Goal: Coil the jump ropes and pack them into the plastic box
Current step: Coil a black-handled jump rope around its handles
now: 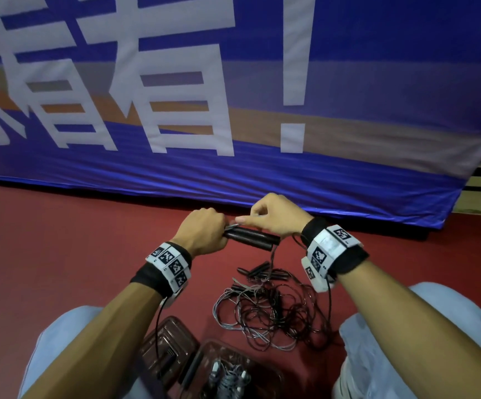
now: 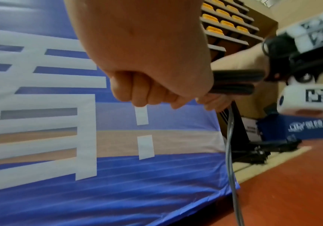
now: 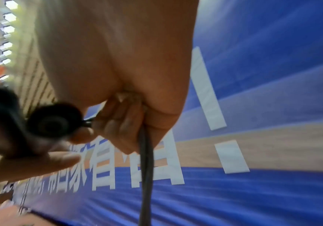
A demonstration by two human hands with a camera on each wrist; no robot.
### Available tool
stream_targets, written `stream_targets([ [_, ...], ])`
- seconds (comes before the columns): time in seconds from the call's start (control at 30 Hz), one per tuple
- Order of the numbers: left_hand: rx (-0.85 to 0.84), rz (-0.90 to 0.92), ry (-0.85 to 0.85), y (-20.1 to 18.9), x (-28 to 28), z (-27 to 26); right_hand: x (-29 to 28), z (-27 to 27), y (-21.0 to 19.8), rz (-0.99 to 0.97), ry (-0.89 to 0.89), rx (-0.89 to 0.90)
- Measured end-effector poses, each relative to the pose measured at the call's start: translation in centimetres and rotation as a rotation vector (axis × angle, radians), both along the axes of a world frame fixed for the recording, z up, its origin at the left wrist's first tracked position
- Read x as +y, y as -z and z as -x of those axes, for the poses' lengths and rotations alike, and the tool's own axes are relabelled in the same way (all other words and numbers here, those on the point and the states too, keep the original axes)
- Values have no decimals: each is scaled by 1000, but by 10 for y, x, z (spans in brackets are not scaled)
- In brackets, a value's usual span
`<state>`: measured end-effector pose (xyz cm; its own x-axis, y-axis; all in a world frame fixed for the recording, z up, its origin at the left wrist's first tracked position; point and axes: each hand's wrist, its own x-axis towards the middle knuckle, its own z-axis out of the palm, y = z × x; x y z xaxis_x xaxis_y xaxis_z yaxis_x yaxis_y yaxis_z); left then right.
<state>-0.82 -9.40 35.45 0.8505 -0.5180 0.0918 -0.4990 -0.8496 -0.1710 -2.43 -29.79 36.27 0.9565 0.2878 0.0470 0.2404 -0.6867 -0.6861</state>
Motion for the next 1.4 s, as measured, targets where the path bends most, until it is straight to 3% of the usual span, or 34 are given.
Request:
stream_targets([
  [0.27,36,747,16,-19,5,7,7,0,-9,-473,-121,180],
  [0.4,54,961,-106,-21,-2,3,39,0,5,-662,29,331],
  [0.47,77,956,-187,-20,-3,-1,55,0,11,-655,130,292],
  [0.53,104,921,-256,-19,-5,-5,61,0,14,-505,195,162],
  [0.63,156,825,-365,-13,-10,-10,67,8,17,-205,166,11],
  [0.73,208,741,-414,-2,-14,-15,67,17,17,20,120,16],
  [0.83,199,634,-410,7,-24,-12,51,20,13,116,94,3],
  [1.0,152,379,-344,25,-40,-3,20,22,10,493,-29,-225],
  [1.13,147,224,-280,37,-50,2,11,25,12,684,-46,-348],
  [1.27,129,159,-255,38,-50,-1,10,24,9,704,87,-298],
  [1.4,100,146,-259,33,-52,-7,-9,12,-1,547,118,70],
])
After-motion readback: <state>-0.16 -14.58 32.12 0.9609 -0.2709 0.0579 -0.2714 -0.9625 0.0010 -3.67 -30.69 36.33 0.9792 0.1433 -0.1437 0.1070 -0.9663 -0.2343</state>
